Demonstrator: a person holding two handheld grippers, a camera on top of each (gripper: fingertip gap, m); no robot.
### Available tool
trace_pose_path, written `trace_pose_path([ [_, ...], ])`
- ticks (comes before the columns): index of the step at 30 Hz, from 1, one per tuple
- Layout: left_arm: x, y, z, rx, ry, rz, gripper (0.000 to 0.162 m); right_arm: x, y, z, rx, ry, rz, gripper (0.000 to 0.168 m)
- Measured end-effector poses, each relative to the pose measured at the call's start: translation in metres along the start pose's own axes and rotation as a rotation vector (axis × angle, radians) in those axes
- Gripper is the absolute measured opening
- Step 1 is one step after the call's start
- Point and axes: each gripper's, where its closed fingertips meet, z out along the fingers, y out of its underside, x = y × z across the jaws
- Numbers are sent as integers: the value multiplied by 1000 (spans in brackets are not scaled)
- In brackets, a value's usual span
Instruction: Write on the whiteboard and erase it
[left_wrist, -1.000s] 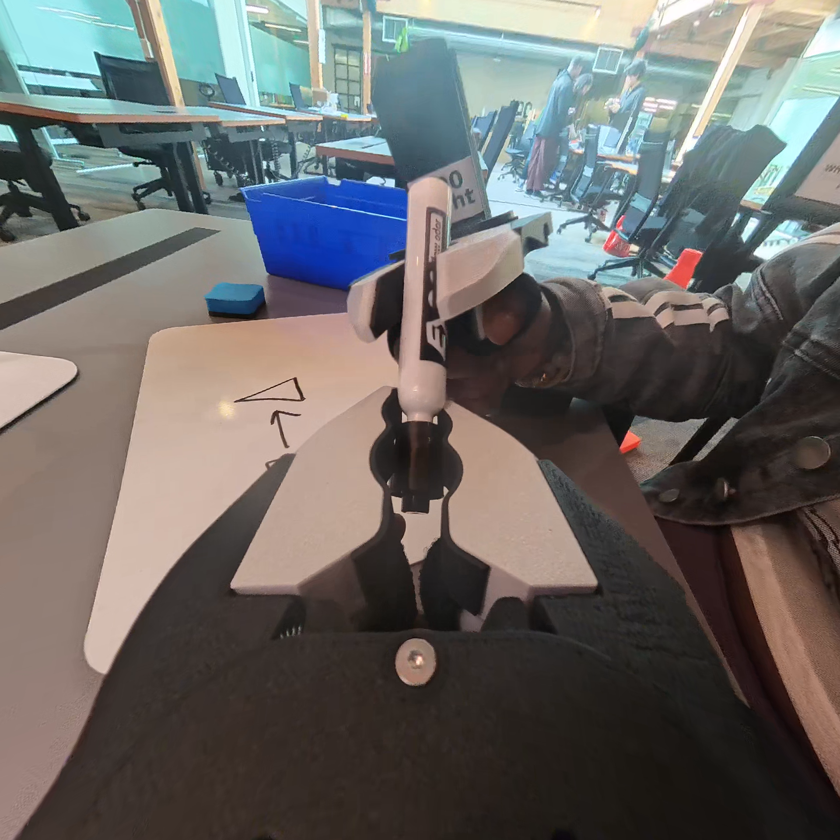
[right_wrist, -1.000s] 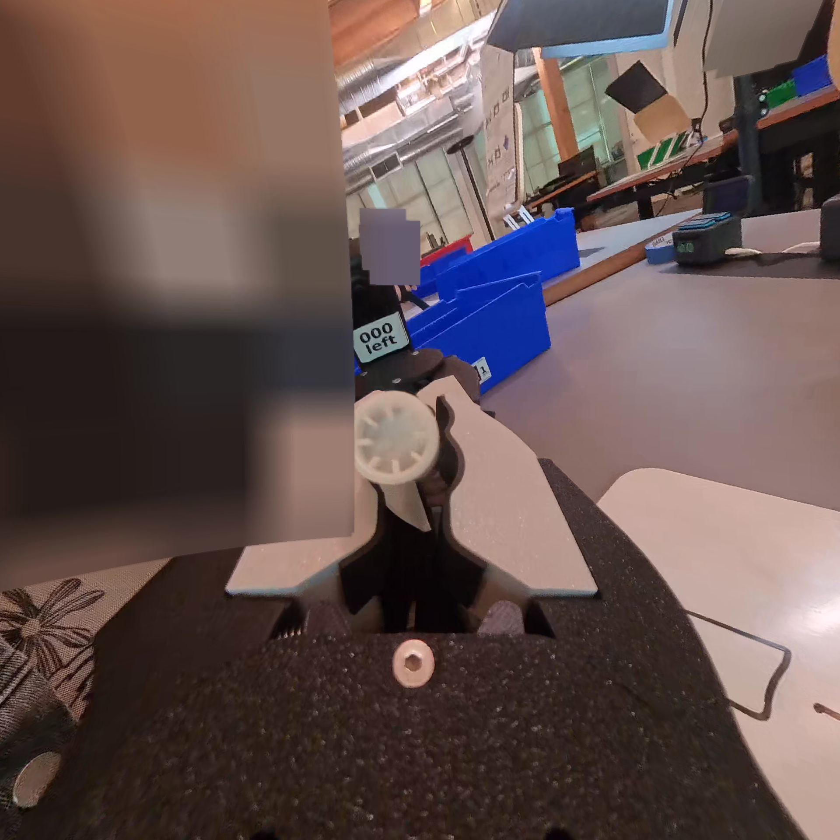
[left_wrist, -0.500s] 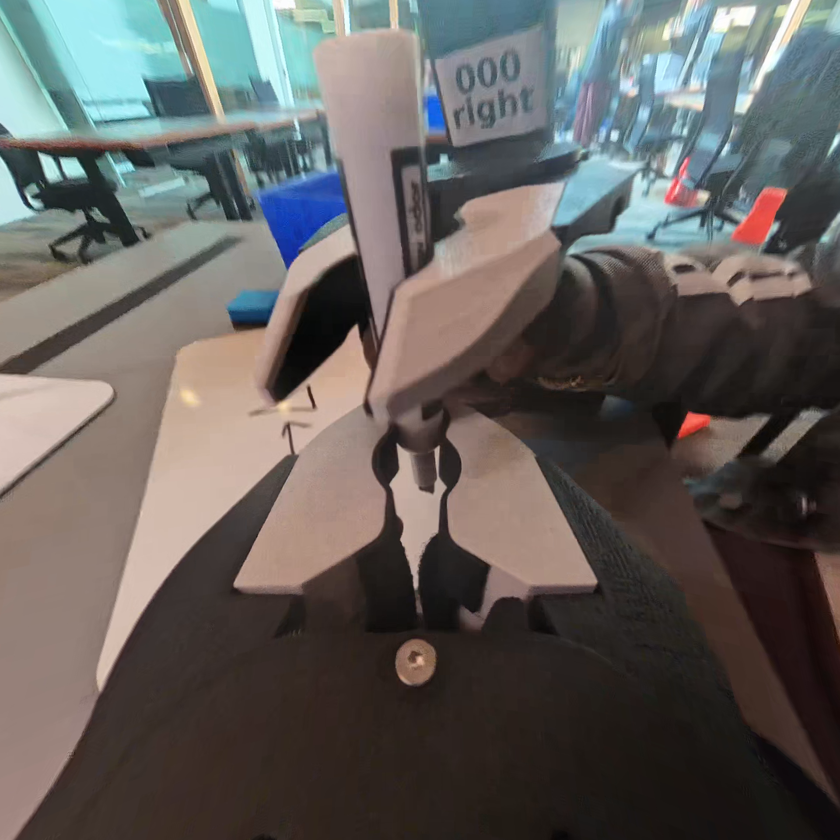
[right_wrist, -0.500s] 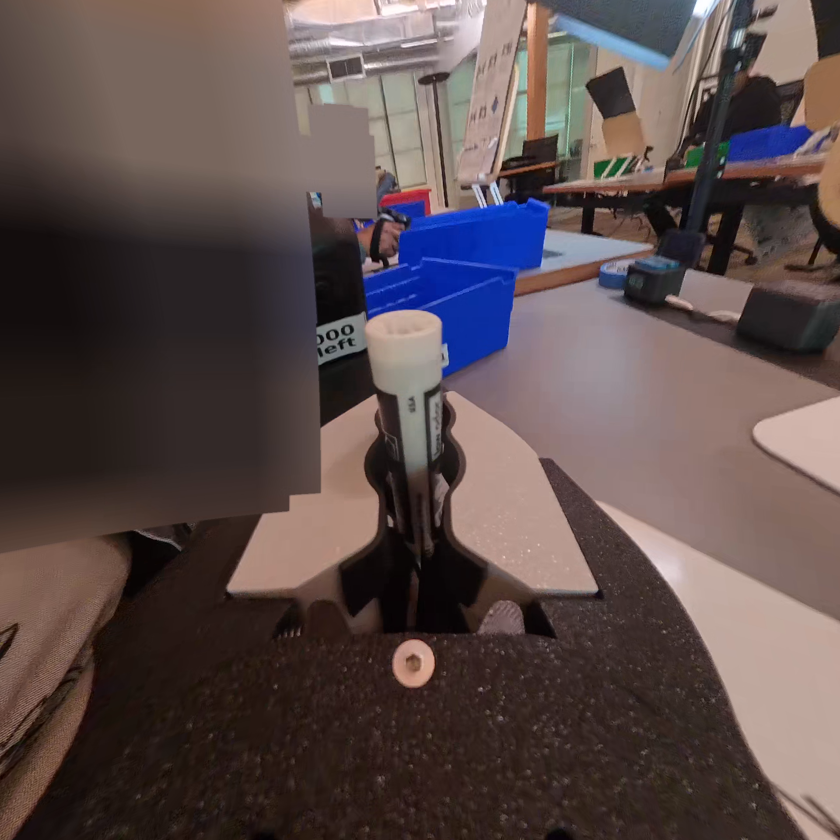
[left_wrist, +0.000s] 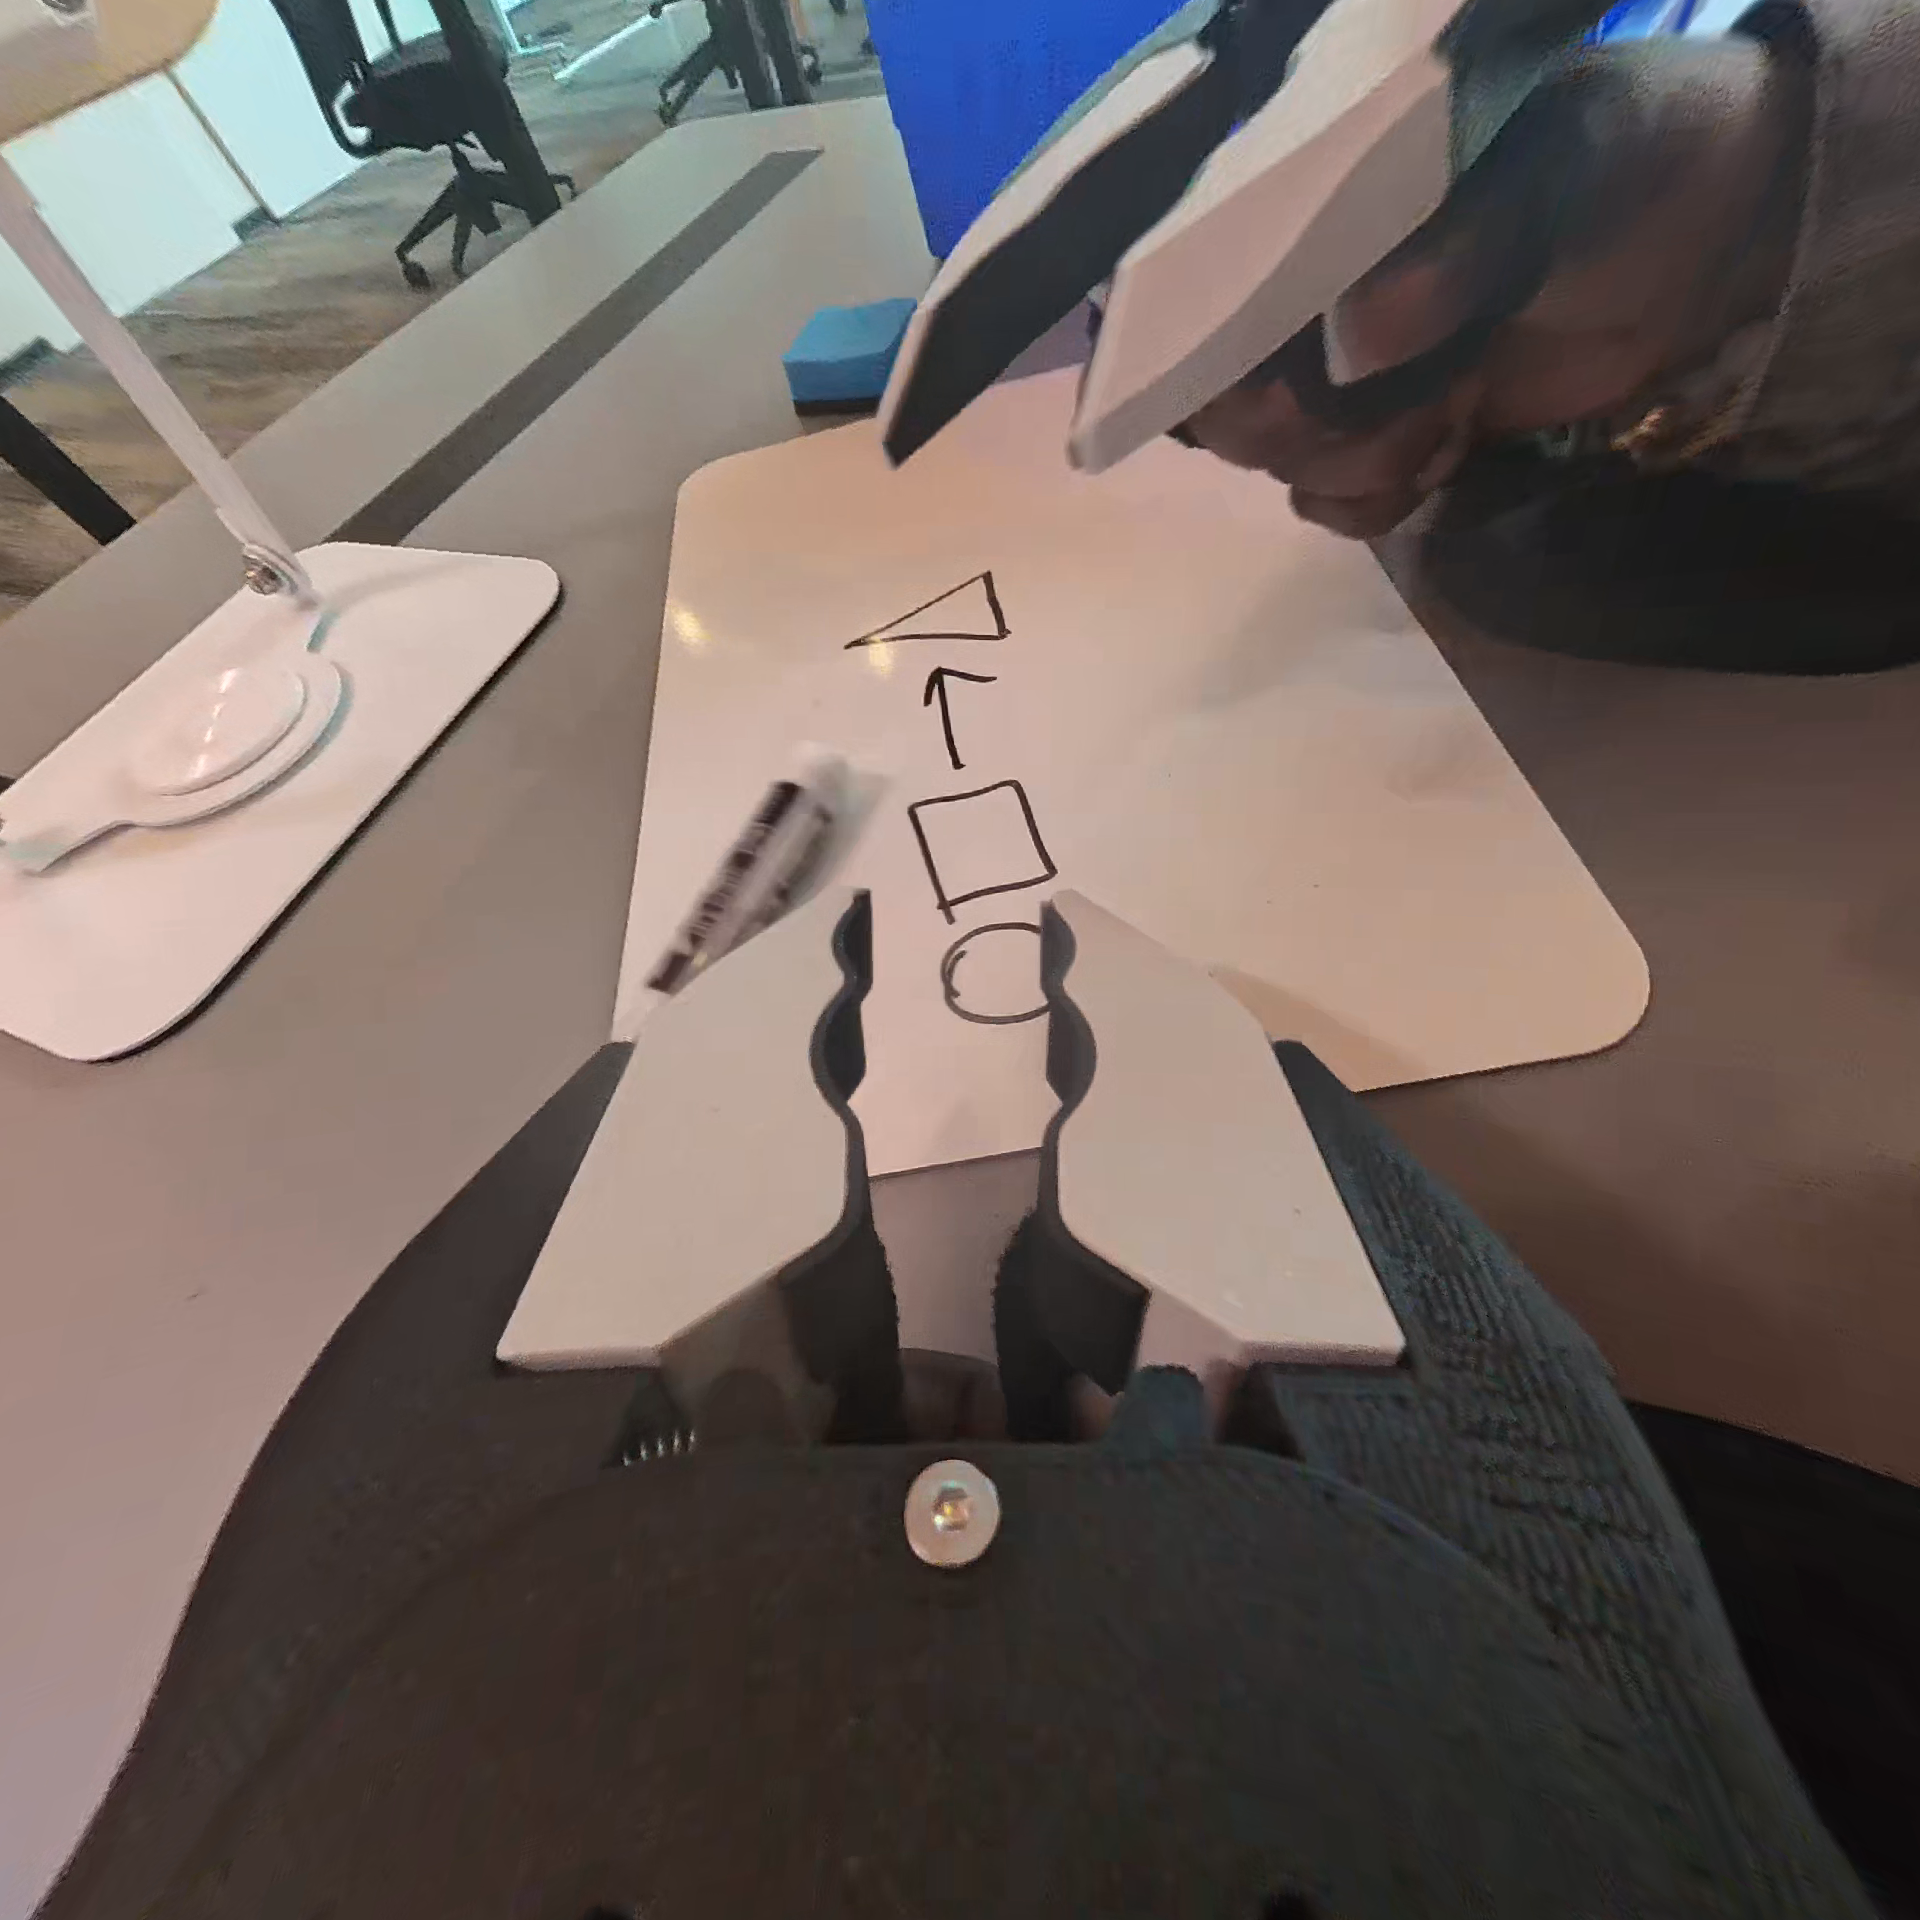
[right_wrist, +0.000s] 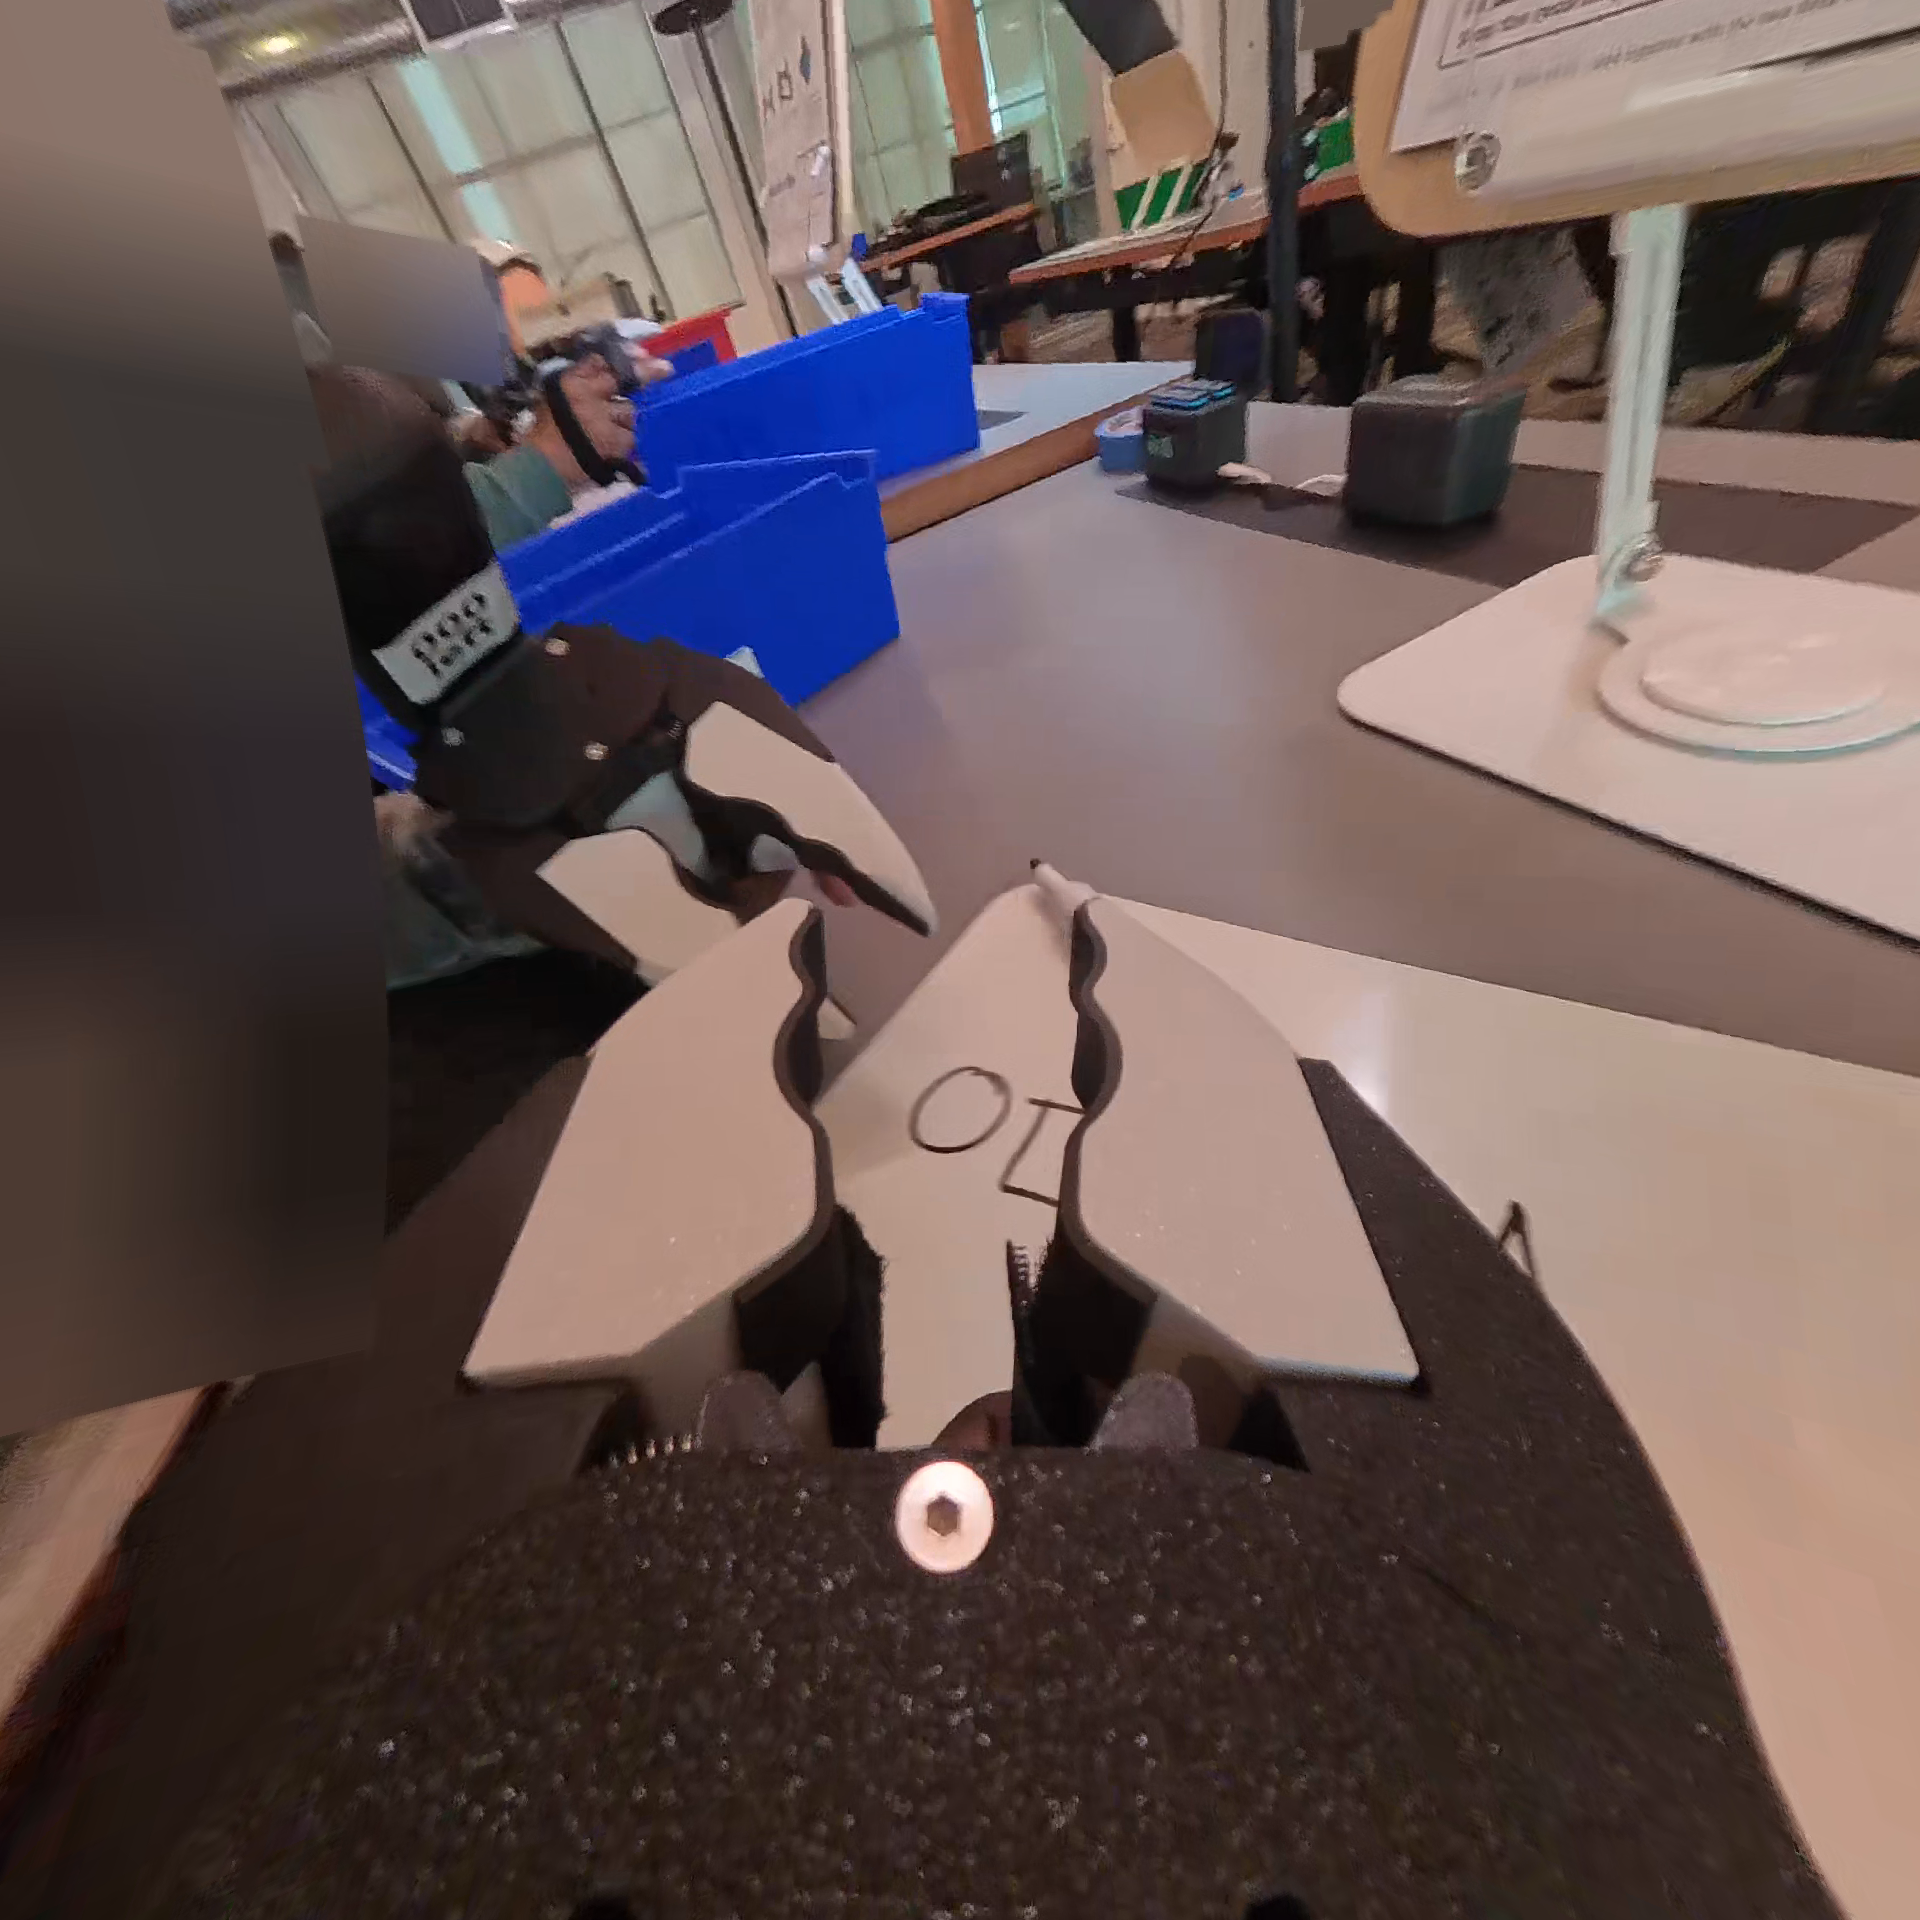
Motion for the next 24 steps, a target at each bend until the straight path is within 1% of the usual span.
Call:
trace_pose_path([
  [3,2,1,2,0,1,-7,31,9,2,2,28,30,-15,43],
  [11,-10,-5,-1,58,-62,-59,31,15,-14,-11,144,63,-2,39],
  [18,-15,-10,-4,93,-80,-82,31,13,-13,-13,148,62,-12,39],
  [20,-15,-9,-4,89,-85,-78,31,8,-14,-14,153,40,-23,39],
  [24,-21,-13,-7,123,-118,-78,30,-1,-22,-18,216,-29,-1,39],
])
